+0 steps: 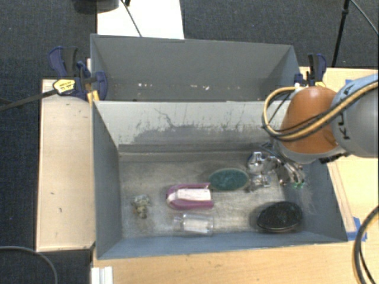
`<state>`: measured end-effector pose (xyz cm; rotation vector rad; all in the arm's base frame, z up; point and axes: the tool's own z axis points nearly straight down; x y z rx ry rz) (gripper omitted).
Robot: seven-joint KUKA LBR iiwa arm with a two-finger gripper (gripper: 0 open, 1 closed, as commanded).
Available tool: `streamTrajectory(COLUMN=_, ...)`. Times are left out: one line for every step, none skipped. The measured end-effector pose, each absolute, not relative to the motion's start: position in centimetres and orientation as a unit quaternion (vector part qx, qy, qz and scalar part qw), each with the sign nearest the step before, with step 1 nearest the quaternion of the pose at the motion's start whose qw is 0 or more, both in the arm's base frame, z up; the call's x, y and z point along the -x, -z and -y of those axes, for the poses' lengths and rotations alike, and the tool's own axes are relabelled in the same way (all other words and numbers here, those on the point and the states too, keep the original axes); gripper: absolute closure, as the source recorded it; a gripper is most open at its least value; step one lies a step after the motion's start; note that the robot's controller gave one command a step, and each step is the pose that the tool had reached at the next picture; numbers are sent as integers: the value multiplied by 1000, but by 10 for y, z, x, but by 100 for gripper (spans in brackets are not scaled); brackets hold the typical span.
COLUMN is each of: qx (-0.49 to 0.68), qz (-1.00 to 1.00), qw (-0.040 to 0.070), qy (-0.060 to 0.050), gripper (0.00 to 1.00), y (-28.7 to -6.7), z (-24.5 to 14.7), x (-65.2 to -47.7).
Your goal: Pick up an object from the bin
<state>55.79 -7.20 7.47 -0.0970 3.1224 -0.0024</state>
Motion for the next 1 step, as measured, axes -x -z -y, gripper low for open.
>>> streamTrajectory(qx=61, qz=-998, qw=5, qy=1, gripper=100, y=-204, z=85, x=-548)
